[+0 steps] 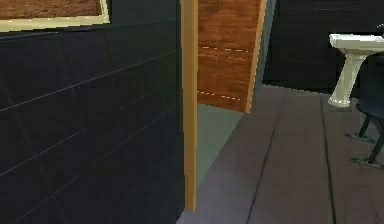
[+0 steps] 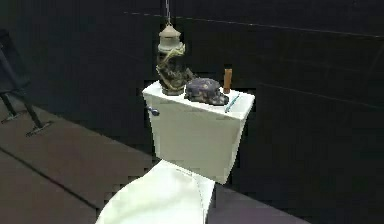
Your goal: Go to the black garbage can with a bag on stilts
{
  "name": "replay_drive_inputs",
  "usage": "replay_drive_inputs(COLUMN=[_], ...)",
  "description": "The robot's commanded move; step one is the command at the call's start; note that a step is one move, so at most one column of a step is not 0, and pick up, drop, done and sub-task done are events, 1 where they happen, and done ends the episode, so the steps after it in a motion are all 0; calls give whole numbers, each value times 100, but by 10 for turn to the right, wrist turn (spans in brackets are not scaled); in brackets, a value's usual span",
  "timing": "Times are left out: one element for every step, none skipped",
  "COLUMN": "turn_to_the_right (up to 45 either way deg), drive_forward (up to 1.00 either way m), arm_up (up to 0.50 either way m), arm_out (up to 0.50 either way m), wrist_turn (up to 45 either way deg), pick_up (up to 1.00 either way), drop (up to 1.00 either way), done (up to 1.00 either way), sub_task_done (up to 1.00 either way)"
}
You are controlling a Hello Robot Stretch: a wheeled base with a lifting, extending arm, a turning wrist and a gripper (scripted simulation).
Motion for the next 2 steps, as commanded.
replay_drive_inputs(turn_to_the_right=[0, 270], drive_forward=[15, 0], arm_up=[0, 0], arm_out=[0, 0], wrist_turn=[0, 0], pick_up=[0, 0], drop=[0, 0], done=[0, 0], sub_task_done=[0, 0])
